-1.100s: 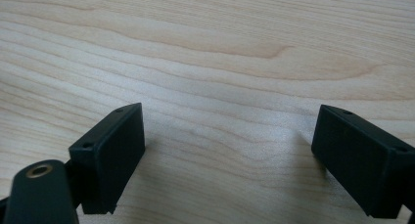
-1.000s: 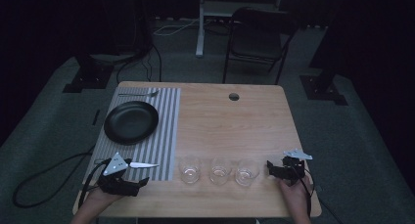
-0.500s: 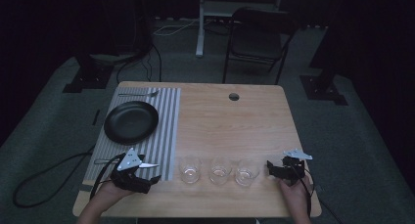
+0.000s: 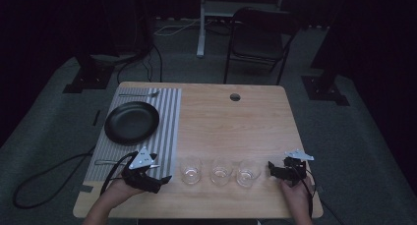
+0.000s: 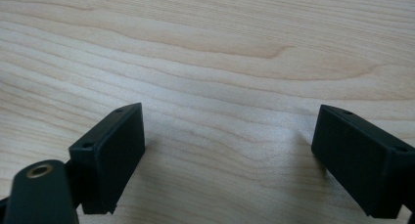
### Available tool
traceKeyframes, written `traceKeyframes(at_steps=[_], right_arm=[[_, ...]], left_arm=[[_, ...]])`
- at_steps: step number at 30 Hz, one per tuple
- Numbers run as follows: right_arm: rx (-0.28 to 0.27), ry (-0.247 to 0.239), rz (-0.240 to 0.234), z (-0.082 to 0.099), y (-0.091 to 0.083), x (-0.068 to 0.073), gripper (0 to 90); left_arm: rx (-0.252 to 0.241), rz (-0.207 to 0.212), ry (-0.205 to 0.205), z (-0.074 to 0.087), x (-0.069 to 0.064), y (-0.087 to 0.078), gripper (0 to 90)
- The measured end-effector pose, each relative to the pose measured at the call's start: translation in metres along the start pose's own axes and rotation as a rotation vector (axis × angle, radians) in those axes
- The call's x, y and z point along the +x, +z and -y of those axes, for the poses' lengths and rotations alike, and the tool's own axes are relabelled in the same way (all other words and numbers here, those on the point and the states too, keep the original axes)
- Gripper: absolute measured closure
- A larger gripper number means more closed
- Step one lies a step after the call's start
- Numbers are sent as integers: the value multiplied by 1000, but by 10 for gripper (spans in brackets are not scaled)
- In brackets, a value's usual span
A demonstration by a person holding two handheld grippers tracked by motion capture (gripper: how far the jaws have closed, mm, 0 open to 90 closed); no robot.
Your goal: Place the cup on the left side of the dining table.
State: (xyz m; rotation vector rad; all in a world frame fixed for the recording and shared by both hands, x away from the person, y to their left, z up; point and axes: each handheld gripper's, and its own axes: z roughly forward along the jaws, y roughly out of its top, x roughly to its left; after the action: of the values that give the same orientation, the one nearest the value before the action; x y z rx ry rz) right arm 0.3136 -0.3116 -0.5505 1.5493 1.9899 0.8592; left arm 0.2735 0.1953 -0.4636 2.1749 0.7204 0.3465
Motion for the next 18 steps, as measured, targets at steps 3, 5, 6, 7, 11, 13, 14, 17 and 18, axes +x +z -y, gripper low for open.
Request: traceKeyframes(at_steps=[3, 5, 6, 7, 11, 13, 14, 17, 18], right_arm=[[0, 0, 0, 0, 0, 0, 120], [0, 0, 0, 0, 0, 0, 120], [0, 0, 0, 0, 0, 0, 120], [0, 0, 0, 0, 0, 0, 120], [0, 1, 0, 0, 0, 0, 120], [0, 1, 0, 0, 0, 0, 120], [0, 1, 0, 0, 0, 0, 120], [0, 1, 0, 0, 0, 0, 121], [0, 1, 0, 0, 0, 0, 121]], left_arm=[[0, 0, 6, -3, -1, 2, 67], [0, 13, 18, -9, -3, 5, 67], [-1, 19, 24, -11, -4, 6, 67], [-2, 18, 29, -13, -5, 7, 67], [2, 37, 50, -18, -9, 13, 67], [6, 41, 52, -20, -11, 17, 67], [6, 51, 51, -22, -11, 18, 67], [9, 57, 62, -27, -14, 24, 67], [9, 58, 68, -29, -16, 26, 67]])
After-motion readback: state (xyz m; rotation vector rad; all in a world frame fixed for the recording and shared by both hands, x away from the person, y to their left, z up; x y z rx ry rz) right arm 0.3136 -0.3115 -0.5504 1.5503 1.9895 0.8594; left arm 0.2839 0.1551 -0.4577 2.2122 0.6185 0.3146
